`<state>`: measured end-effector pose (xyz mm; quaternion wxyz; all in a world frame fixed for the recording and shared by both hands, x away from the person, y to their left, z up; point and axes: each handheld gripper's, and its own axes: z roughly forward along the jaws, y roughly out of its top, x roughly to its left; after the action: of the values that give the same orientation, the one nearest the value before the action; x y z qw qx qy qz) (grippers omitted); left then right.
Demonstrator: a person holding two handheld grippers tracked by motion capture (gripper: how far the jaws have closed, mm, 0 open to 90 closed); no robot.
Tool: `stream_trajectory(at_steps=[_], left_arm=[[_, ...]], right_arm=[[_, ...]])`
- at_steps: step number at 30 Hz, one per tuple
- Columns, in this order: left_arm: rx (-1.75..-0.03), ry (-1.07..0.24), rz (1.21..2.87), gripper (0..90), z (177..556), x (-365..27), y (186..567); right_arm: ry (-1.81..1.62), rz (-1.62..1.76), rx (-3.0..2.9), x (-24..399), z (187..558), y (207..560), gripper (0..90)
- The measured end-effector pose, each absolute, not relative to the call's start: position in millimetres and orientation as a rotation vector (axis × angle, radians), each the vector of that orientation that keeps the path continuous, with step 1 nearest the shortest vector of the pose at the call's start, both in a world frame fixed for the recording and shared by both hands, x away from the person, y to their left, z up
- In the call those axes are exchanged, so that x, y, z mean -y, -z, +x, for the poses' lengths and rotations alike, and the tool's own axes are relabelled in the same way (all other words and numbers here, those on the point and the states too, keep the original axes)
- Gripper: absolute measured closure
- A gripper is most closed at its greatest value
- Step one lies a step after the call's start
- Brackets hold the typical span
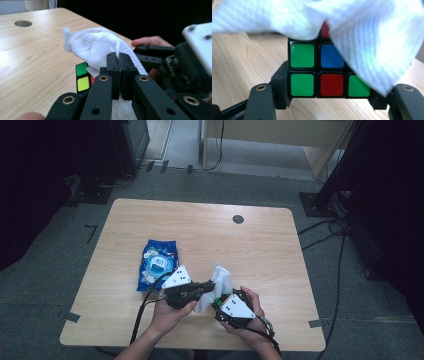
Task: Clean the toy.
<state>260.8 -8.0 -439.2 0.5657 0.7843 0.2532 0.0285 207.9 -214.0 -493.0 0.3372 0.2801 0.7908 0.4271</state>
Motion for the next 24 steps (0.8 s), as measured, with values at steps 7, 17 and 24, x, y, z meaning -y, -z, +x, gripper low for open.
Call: stream_trajectory(at_steps=[7,17,24], left_arm=[[-0.656,-0.053,1.827,89.0,269.1,0.2,442.4],[-0.8,-0.203,1.959,88.8,286.2,-7.8,460.8],[-0.75,-0.131,1.838,88.9,278.6,-12.6,443.3]], right_arm=[[-1.124,0.708,-2.021,213.6,203.7,488.3,35.2],[-1.134,0.694,-2.015,212.9,201.4,486.8,35.1],[-1.115,0.71,-2.035,215.2,204.7,491.0,35.1]])
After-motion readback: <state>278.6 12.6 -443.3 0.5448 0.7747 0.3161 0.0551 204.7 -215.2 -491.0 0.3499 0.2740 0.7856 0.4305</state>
